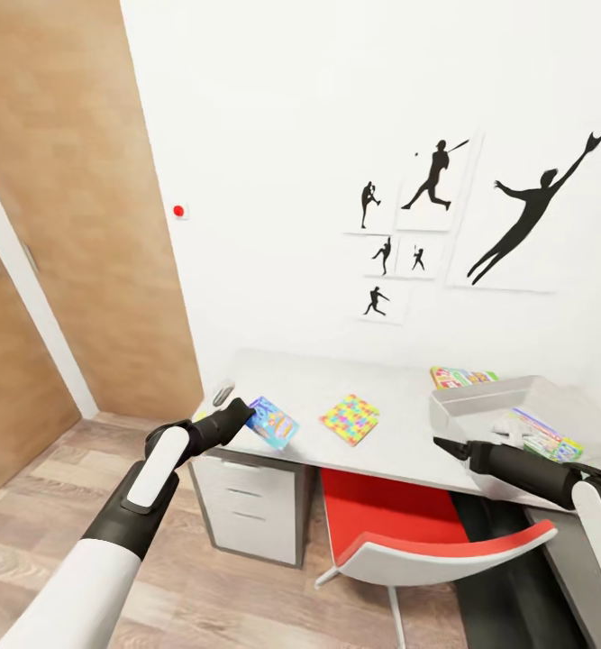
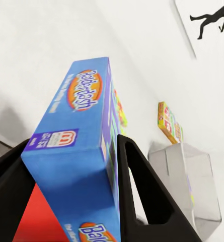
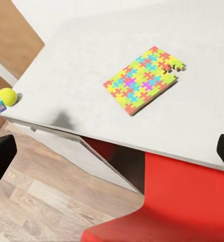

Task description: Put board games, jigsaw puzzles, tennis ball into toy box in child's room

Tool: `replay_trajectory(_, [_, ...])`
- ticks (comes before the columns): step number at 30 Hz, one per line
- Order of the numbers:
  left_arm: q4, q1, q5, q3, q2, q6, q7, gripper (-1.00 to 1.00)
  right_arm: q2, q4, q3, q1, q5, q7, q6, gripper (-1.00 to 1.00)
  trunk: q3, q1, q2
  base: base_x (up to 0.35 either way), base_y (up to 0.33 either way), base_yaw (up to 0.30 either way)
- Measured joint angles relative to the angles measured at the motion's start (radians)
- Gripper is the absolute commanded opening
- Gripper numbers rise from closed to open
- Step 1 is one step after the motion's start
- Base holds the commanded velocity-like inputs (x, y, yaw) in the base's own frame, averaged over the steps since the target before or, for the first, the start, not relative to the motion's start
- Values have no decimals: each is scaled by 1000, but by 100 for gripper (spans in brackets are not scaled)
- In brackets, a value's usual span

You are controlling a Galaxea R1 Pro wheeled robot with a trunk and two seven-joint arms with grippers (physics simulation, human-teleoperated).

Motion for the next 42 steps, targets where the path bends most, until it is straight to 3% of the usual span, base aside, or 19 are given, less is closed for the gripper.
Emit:
replay_trajectory(13, [0, -1, 0, -1, -3, 1, 0, -100, -4, 0, -46, 0, 1, 86, 0, 100, 0, 0, 0, 0, 0, -289])
replay_trajectory(25, [-1, -1, 0, -1, -4, 1, -2, -100, -3, 0, -47, 2, 2, 91, 0, 100, 0, 0, 0, 18, 9, -287])
replay_trajectory(42, [-2, -1, 1, 0, -2, 1, -37, -100, -3, 1, -48, 3, 1, 91, 0, 100, 0, 0, 0, 196, 200, -57])
